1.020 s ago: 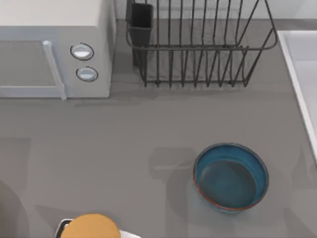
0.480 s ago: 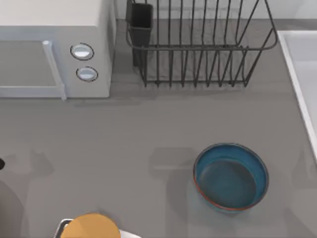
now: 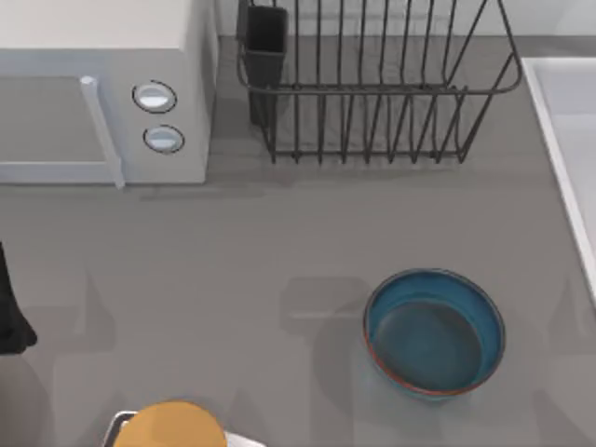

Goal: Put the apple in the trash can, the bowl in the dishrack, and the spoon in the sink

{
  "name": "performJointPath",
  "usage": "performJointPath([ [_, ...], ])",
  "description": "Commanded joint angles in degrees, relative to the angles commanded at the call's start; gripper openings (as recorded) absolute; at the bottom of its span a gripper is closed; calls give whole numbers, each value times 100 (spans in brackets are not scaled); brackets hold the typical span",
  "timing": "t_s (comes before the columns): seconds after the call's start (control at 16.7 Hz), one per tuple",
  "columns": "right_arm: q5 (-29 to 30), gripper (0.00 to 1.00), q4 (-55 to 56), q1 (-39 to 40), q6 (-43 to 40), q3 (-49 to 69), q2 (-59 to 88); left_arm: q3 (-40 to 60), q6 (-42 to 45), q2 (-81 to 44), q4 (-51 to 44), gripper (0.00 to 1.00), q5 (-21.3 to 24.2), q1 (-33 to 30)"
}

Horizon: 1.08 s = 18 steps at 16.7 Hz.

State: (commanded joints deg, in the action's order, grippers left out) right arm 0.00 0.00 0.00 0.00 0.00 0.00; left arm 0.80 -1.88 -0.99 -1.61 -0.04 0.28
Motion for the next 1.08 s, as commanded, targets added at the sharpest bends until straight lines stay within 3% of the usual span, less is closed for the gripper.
performJointPath([
  [0.6,4,100,-176,72,69,187,190,-80,188,99,161,100,4,-28],
  [0.84,7,100,-1105,463,436,1235,1290,-80,188,99,161,100,4,-28],
  [1.08,-5,100,-2553,1048,1024,2815,3344,-80,188,99,161,100,4,-28],
])
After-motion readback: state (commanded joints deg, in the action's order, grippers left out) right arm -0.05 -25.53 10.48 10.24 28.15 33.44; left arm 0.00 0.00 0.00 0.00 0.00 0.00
